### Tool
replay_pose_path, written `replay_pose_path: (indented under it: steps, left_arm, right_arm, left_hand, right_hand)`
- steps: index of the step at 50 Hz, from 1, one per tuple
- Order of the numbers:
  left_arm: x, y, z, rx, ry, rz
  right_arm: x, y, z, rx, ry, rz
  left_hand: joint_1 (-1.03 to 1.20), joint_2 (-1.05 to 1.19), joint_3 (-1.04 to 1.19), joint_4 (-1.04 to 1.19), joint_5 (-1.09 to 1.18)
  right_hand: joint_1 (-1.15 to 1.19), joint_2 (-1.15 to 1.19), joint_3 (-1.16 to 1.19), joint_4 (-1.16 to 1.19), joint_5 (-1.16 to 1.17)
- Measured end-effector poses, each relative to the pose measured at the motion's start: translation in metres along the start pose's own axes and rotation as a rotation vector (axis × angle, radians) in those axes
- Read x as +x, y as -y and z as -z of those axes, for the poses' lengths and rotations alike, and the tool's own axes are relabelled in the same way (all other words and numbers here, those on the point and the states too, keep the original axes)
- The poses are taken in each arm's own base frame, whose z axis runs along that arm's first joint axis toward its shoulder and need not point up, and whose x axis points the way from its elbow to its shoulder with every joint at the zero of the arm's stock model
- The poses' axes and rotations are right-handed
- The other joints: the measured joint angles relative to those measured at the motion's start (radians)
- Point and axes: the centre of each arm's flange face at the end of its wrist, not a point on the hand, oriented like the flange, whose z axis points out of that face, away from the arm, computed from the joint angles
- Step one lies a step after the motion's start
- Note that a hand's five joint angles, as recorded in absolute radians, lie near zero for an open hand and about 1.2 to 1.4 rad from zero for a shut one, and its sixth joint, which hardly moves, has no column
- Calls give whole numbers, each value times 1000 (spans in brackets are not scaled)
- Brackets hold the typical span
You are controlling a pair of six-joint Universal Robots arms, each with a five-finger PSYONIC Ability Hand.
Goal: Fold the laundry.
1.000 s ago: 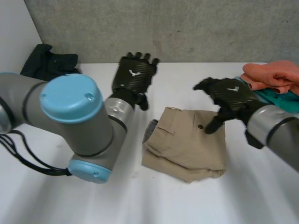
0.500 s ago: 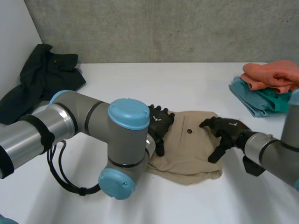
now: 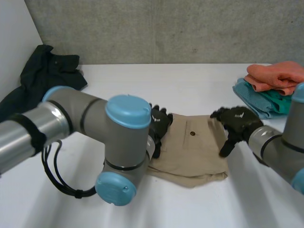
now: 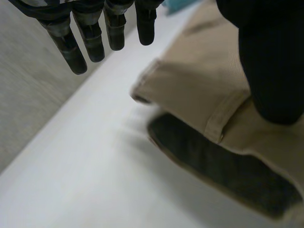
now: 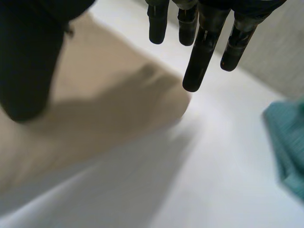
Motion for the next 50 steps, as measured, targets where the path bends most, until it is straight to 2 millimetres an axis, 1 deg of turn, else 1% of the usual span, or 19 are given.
replay_pose_path:
  steps: [1, 2, 5, 8, 10, 14, 15, 16, 18, 19, 20, 24, 25, 29, 42, 45, 46, 47, 50]
  left_arm:
    - [-2, 3, 2, 7, 3, 6]
    - [-9, 15, 9, 36, 15, 33]
    - [-22, 34, 23, 86, 37, 92]
    - [-32, 45, 34, 116, 53, 138]
    - [-45, 53, 47, 139, 72, 198]
    - [-54, 50, 58, 129, 87, 244]
    - [-57, 44, 62, 108, 91, 265]
    - [-57, 42, 63, 104, 92, 267]
    - [-56, 28, 67, 61, 89, 288]
    - [-56, 27, 67, 57, 89, 290]
    - [-53, 15, 69, 25, 86, 304]
    - [-50, -4, 71, -26, 90, 337]
    - [-50, -10, 72, -42, 95, 351]
    - [-52, -24, 74, -80, 121, 406]
    - [-60, -34, 80, -70, 167, 479]
    - [-60, -34, 81, -67, 168, 479]
    - [-60, -35, 81, -66, 168, 478]
    - [-60, -35, 82, -66, 167, 478]
    - [-59, -36, 82, -69, 166, 476]
  right_arm:
    - [0, 3, 2, 12, -4, 2]
    - [2, 13, 11, 55, -17, 8]
    - [1, 26, 27, 119, -34, 19]
    - [-3, 31, 39, 154, -35, 27]
    - [-13, 31, 53, 171, -19, 35]
    - [-29, 22, 65, 159, 22, 42]
    - [-40, 14, 70, 142, 51, 46]
    - [-42, 12, 71, 138, 56, 47]
    - [-52, 0, 74, 118, 83, 48]
    - [-54, -2, 75, 114, 88, 48]
    - [-60, -11, 74, 103, 99, 46]
    - [-66, -25, 68, 89, 107, 36]
    - [-68, -33, 63, 81, 107, 29]
    - [-70, -46, 49, 72, 95, 18]
    - [-68, -58, 29, 79, 61, 19]
    - [-69, -59, 27, 82, 60, 21]
    - [-69, -60, 25, 86, 60, 26]
    - [-69, -60, 24, 87, 59, 28]
    - [-69, -61, 22, 94, 57, 34]
  left_hand:
    - [0, 0, 0, 0, 0]
    - [0, 0, 0, 0, 0]
    - [0, 0, 0, 0, 0]
    - [0, 0, 0, 0, 0]
    - [0, 0, 0, 0, 0]
    - [0, 0, 0, 0, 0]
    - [0, 0, 0, 0, 0]
    - [0, 0, 0, 0, 0]
    - [0, 0, 0, 0, 0]
    - [0, 0, 0, 0, 0]
    - [0, 0, 0, 0, 0]
    - [0, 0, 0, 0, 0]
    - [0, 0, 0, 0, 0]
    - [0, 0, 0, 0, 0]
    - [0, 0, 0, 0, 0]
    - [0, 0, 0, 0, 0]
    - [0, 0, 0, 0, 0]
    - [0, 0, 0, 0, 0]
    - [0, 0, 0, 0, 0]
  right_hand:
    - [0, 0, 0, 0, -1]
    - [0, 0, 0, 0, -1]
    - [0, 0, 0, 0, -1]
    - [0, 0, 0, 0, -1]
    - [0, 0, 0, 0, -1]
    - [0, 0, 0, 0, -1]
    - [0, 0, 0, 0, -1]
    - [0, 0, 0, 0, -1]
    - [0, 0, 0, 0, -1]
    - [0, 0, 0, 0, -1]
    - [0, 0, 0, 0, -1]
    - [0, 0, 0, 0, -1]
    - [0, 0, 0, 0, -1]
    - [0, 0, 0, 0, -1]
    - [32, 23, 0, 14, 18]
    - [119, 125, 0, 106, 99]
    - [191, 235, 1, 214, 189]
    - [209, 266, 1, 244, 215]
    - [355, 497, 158, 478, 416]
